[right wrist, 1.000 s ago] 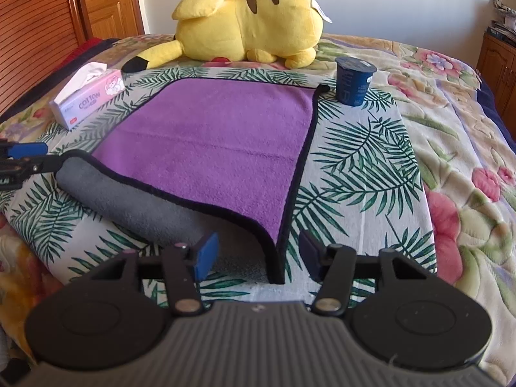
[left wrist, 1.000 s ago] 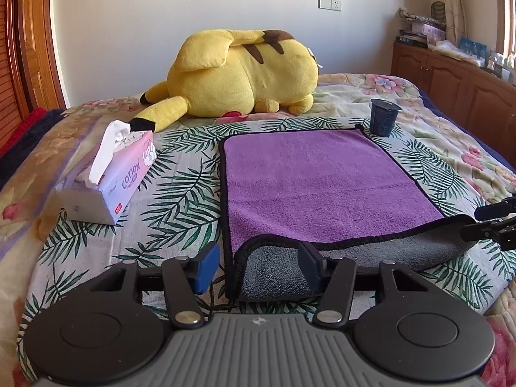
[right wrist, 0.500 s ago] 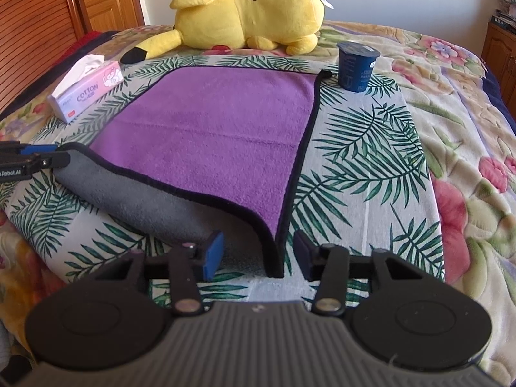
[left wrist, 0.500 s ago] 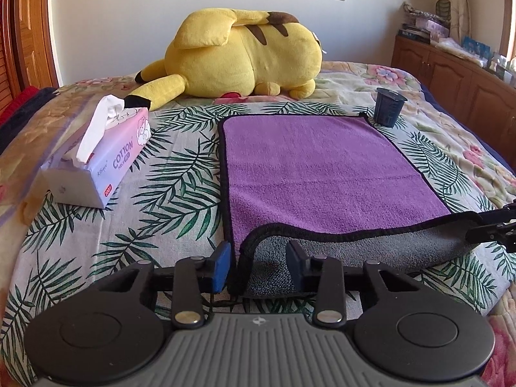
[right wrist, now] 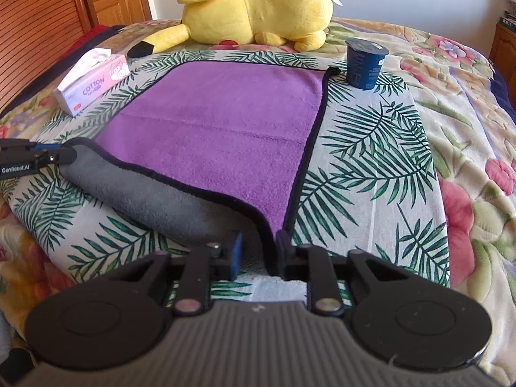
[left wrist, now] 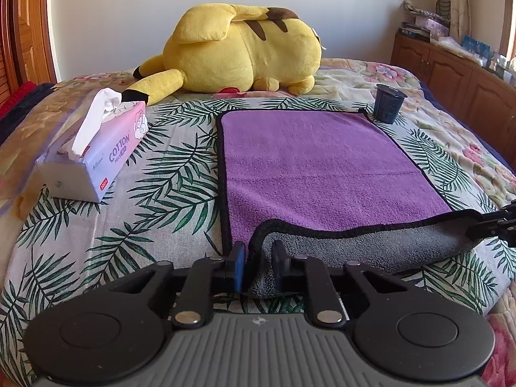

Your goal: Fold towel

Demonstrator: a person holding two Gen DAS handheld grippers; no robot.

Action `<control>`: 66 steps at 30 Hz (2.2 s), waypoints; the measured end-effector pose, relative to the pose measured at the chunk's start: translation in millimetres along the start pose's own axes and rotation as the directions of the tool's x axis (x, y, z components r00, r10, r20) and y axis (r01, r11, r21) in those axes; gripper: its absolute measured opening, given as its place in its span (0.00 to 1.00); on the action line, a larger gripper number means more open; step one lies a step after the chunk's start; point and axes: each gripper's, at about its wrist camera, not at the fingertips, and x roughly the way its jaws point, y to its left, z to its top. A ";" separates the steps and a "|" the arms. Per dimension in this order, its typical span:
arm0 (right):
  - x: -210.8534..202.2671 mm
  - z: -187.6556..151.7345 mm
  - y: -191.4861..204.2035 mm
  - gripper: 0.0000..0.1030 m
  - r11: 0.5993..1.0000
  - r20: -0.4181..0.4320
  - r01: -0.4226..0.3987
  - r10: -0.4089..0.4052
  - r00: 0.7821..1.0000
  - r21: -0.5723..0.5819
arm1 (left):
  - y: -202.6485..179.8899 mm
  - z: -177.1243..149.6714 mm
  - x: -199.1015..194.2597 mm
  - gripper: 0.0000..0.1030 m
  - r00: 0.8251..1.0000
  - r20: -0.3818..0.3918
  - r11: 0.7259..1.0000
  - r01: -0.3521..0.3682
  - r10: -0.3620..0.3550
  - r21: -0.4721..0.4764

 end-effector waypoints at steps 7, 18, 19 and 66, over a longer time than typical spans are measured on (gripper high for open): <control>-0.8 0.7 -0.5 0.05 1.000 0.013 -0.005 0.005 1.000 -0.015 | -2.8 0.4 -3.0 0.00 1.000 0.013 1.000 0.015 -0.016 0.009; -7.0 7.6 -1.8 0.04 1.000 0.081 -0.008 0.010 0.997 -0.018 | -4.4 8.9 -14.6 0.00 0.998 0.063 1.000 0.011 -0.012 0.012; -7.6 8.5 -1.9 0.04 1.000 0.087 -0.010 0.012 0.996 -0.018 | -4.9 10.2 -16.3 0.00 0.998 0.069 1.000 0.011 -0.012 0.012; -16.3 47.9 -3.9 0.04 0.996 0.302 0.009 0.017 0.953 -0.085 | -0.8 54.3 -22.5 0.00 0.992 0.128 0.999 0.005 -0.010 0.044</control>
